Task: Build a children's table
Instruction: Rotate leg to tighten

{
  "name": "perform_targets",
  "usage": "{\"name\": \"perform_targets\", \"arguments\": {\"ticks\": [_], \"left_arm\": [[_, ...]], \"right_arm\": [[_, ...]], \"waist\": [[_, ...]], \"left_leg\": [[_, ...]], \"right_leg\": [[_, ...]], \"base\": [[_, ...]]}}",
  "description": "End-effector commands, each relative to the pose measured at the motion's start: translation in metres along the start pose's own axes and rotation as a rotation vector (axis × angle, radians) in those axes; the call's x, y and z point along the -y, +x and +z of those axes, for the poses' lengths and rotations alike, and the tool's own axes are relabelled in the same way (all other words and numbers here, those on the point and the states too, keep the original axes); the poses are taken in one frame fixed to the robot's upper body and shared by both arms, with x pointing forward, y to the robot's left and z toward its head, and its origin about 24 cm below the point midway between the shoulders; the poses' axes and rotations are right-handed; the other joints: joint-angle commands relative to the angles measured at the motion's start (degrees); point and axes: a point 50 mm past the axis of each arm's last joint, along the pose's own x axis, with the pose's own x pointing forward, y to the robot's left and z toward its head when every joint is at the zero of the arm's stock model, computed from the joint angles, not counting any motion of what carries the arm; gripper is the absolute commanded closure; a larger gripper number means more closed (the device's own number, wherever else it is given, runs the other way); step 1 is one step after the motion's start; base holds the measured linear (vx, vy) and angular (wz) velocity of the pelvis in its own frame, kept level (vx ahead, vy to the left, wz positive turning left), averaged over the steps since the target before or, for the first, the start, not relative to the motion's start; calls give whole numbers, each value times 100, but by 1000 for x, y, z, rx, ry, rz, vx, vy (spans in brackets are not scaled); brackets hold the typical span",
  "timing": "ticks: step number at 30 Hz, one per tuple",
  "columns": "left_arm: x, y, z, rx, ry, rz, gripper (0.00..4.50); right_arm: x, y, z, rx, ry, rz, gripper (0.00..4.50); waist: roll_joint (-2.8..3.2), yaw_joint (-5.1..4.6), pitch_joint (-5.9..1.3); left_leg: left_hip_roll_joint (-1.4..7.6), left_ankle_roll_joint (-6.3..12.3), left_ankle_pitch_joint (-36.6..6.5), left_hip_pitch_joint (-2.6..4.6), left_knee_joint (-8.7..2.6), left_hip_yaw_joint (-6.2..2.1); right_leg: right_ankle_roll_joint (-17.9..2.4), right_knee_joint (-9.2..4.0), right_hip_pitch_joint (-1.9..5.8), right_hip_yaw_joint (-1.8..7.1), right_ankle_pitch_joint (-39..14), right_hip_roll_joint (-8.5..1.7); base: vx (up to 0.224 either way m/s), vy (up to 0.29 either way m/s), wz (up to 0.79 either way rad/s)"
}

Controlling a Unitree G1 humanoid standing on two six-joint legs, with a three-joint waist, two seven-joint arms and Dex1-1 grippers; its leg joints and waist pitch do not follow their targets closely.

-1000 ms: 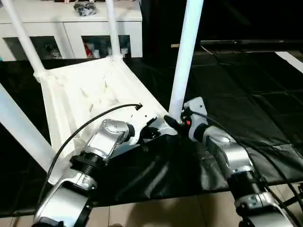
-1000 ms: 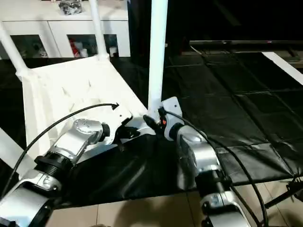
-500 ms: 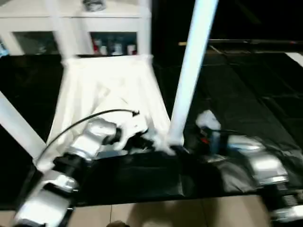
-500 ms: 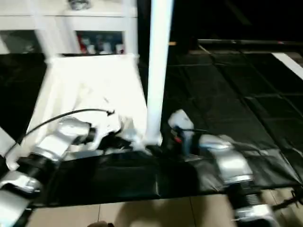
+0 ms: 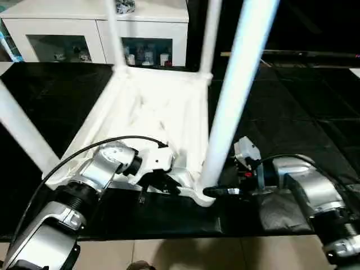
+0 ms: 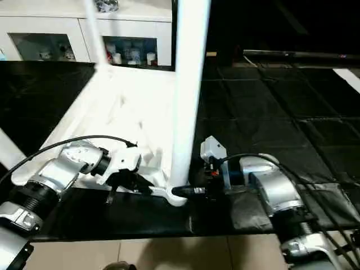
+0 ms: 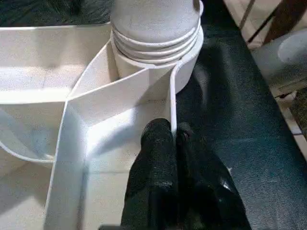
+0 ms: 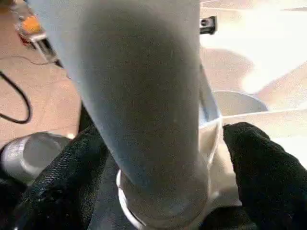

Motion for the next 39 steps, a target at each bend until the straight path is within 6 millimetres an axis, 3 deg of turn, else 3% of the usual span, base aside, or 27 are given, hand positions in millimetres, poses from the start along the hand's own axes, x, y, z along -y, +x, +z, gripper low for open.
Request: {"name": "perform_targets", "arguments": {"ticks": [1,17,18,20,24,25,29,32,33,34,36,39], "left_arm": [[7,12,5,-21,51,-96,450],[4,9,-2,-27,20,-46,450],[3,8,-3,-24,4,-24,450],[-1,7,-3,-4,-35,27,450],[-9,9,1,73,-132,146,450],[-12,10,3,99,-171,189,450],[-19,14,8,151,-248,291,450],[-27,26,14,173,-328,420,450],[-27,26,14,173,-328,420,450],[-30,30,17,177,-348,454,450],[-34,36,22,187,-374,508,450],[-42,48,35,202,-408,603,450]], "right_arm": [[2,0,7,5,-13,30,78],[-3,3,5,24,15,112,213],[-5,5,5,36,22,110,213],[-6,9,4,57,27,90,233],[-7,17,2,101,37,-6,240],[-6,20,1,112,37,-61,241],[2,31,-6,99,70,-234,244],[12,52,-8,87,117,-444,251],[12,52,-8,87,117,-444,251],[14,59,-7,87,129,-492,251],[19,69,-4,88,148,-568,254],[28,89,8,101,175,-705,254]], "waist": [[-37,-40,-346],[-62,-35,-358],[-8,-35,-362],[-32,-39,-356],[0,-50,-326],[13,-73,-304],[-32,-197,-274],[-37,-326,-261],[-52,-383,-266],[-53,-390,-275],[-36,-439,-267],[-38,-472,-292]], "left_leg": [[244,203,-1062,190,-342,-70],[233,229,-970,188,-321,-65],[233,215,-969,195,-319,-69],[229,197,-1002,195,-323,-67],[235,26,-1388,216,-369,-77],[235,-100,-1626,213,-412,-100],[218,-304,-1985,204,-470,-145],[201,-363,-1990,193,-479,-150],[181,-367,-1956,169,-478,-163],[176,-340,-1907,154,-476,-167],[168,-289,-1909,189,-458,-141],[158,-224,-1694,177,-444,-136]], "right_leg": [[-1490,-364,164,161,-15,-284],[-1548,-339,178,154,193,-278],[-1550,-336,172,154,228,-274],[-1553,-341,174,154,243,-271],[-1501,-401,159,167,-286,-291],[-1405,-448,161,172,-740,-312],[-1134,-534,160,174,-1582,-330],[-1079,-545,124,181,-1676,-308],[-1027,-558,143,168,-1805,-313],[-986,-565,167,162,-1829,-313],[-1001,-581,104,185,-1730,-284],[-1041,-567,117,190,-1463,-275]], "base": [[0,0,0],[0,0,0],[0,0,0],[0,0,0],[0,0,0],[0,0,0],[0,0,0],[0,0,0],[0,0,0],[0,0,0],[0,0,0],[0,0,0]]}}
